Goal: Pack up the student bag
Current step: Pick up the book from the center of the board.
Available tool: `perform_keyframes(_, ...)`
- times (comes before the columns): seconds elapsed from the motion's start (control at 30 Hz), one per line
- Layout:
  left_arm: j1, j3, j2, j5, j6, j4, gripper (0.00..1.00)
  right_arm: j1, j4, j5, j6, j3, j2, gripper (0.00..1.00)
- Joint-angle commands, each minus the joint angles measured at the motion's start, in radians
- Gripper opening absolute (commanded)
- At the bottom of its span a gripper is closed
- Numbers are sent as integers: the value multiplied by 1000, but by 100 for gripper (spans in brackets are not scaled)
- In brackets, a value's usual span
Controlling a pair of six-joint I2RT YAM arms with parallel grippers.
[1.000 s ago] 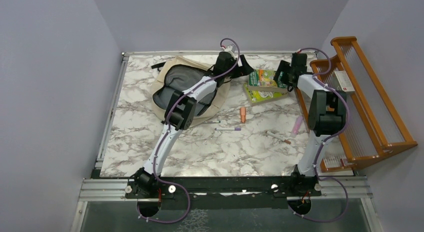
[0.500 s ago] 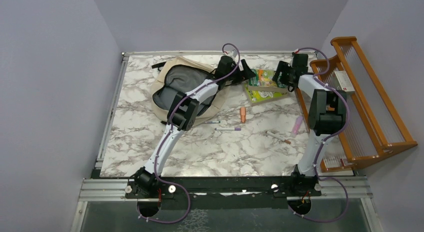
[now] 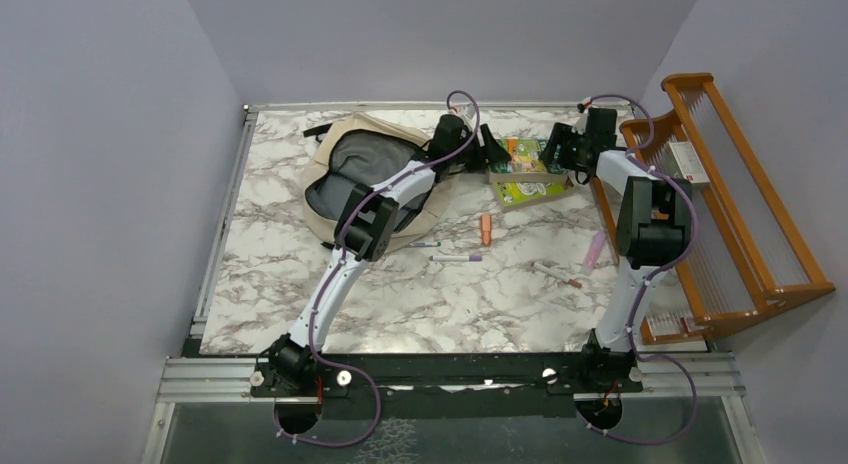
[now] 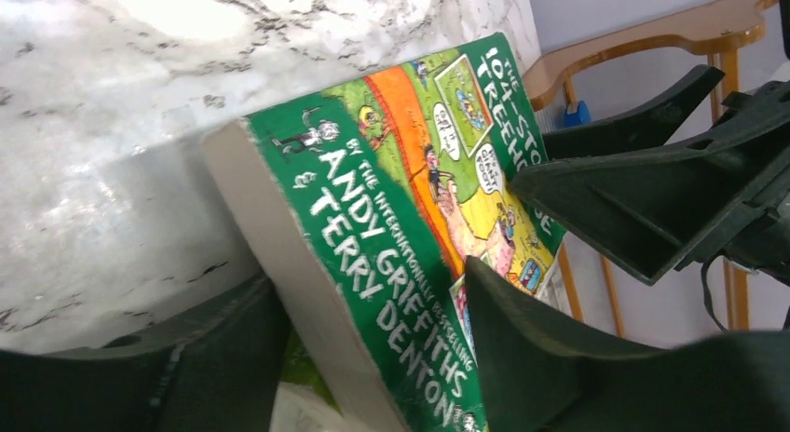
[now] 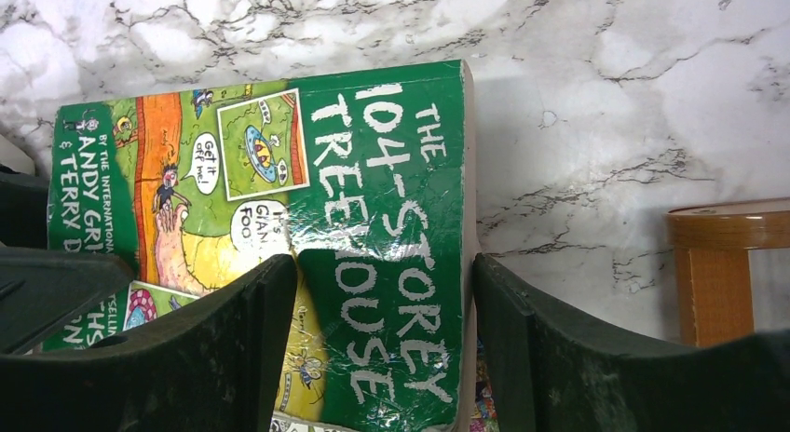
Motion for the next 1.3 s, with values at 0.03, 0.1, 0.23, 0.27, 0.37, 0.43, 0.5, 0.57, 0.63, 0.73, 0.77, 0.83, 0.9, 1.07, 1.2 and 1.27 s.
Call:
perform_keyframes(0.03, 14, -52, -30, 52, -1, 63, 56, 9, 10, -44, -7, 6, 3, 72)
perform_keyframes(0.1, 31, -78, -53, 45, 1, 84, 51, 8, 9, -28, -7, 4, -9, 72)
perform_keyframes(0.23, 59, -95, -91, 47, 1, 118, 37, 8, 2, -28, -4, 10, -24, 72)
perform_keyframes(0.27, 64, -95, -99, 50, 2, 124, 34, 8, 0, -27, -4, 10, -29, 72)
perform_keyframes(0.37, 67, -95, -122, 57, 11, 138, 28, 8, -7, -13, 0, 9, -49, 72)
perform_keyframes(0.43, 67, -97, -140, 65, 15, 146, 24, 8, -9, 1, 2, 3, -74, 73)
perform_keyframes(0.5, 67, -106, -165, 76, 20, 155, 21, 8, -8, 12, 18, -6, -110, 73)
perform_keyframes(0.57, 67, -115, -191, 81, 39, 155, 20, 8, 0, 13, 34, -23, -165, 75)
perform_keyframes(0.63, 68, -136, -230, 89, 60, 169, 18, 8, 11, 11, 57, -43, -226, 76)
perform_keyframes(0.73, 68, -162, -291, 120, 82, 187, 7, 8, 19, 14, 86, -74, -315, 80)
perform_keyframes(0.77, 69, -165, -311, 133, 89, 190, 4, 8, 22, 16, 96, -86, -349, 81)
perform_keyframes(0.83, 71, -176, -357, 155, 97, 202, 0, 8, 30, 14, 122, -118, -414, 82)
perform_keyframes(0.9, 74, -207, -412, 159, 97, 225, 0, 8, 50, -4, 147, -161, -479, 82)
perform_keyframes(1.07, 81, -331, -562, 153, 122, 266, 0, 8, 76, -53, 184, -250, -604, 83)
perform_keyframes(1.2, 109, -465, -690, 175, 142, 276, 0, 9, 90, -127, 203, -311, -675, 84)
perform_keyframes(1.27, 139, -554, -762, 197, 139, 289, 0, 8, 133, -177, 216, -345, -701, 85)
